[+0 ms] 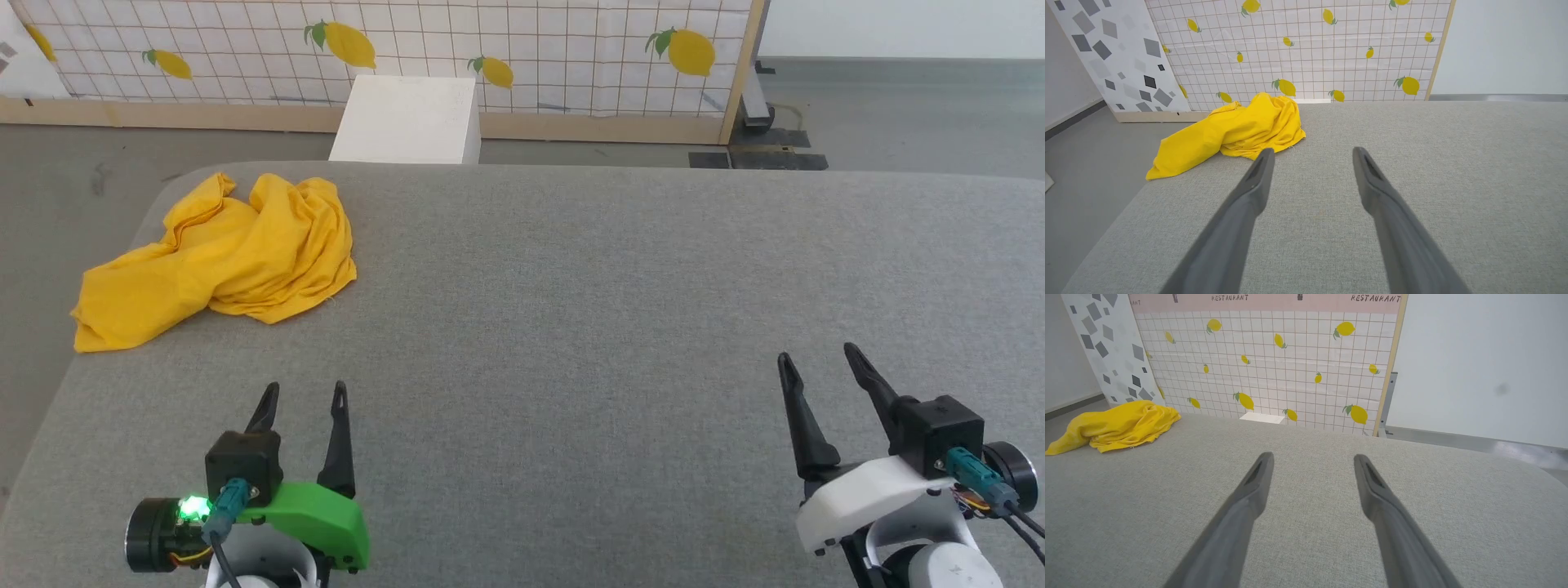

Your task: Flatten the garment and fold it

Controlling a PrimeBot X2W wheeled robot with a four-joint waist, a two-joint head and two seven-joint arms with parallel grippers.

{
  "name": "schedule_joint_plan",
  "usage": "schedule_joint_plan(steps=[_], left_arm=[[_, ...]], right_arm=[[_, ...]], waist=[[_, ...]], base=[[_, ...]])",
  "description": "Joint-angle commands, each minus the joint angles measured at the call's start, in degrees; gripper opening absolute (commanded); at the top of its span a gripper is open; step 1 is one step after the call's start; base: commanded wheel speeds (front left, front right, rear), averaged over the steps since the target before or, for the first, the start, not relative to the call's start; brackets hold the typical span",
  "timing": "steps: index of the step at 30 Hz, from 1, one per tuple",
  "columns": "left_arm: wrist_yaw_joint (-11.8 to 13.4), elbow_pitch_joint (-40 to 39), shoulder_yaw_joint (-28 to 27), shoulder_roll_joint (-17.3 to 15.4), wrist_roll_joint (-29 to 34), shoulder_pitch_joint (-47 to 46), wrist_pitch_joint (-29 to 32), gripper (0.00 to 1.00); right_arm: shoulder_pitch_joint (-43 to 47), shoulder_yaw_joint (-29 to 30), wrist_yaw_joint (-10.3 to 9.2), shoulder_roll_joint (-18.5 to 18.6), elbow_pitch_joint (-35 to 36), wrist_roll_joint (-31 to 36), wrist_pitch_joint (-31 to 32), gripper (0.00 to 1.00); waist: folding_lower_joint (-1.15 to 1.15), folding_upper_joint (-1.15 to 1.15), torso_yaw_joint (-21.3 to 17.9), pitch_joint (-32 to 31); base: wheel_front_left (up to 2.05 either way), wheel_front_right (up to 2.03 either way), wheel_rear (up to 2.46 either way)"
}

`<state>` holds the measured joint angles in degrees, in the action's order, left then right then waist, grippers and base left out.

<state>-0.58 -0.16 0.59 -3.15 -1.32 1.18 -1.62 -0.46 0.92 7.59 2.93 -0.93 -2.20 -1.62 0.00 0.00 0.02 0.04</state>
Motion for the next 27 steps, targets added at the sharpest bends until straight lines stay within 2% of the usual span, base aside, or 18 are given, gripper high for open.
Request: schedule_joint_plan(steps=[1,27], left_arm=[[-0.52,0.18,-0.03,-0.04,-0.26,0.60,-0.65,1.00],[-1.74,0.34,-0.06,-0.02,-0.99,1.57,-3.96,1.00]], right_arm=[[0.01,0.27,-0.01,-0.01,-0.23,-0.78,-0.72,1.00],[-0.36,2.85,-0.04,-0.02,-2.62,-3.85,-4.01,1.00]], waist=[[0.00,0.00,0.01,0.00],[0.00,0.00,0.37,0.01]], base=[[0.00,0.00,0.00],[0.00,0.00,0.00]])
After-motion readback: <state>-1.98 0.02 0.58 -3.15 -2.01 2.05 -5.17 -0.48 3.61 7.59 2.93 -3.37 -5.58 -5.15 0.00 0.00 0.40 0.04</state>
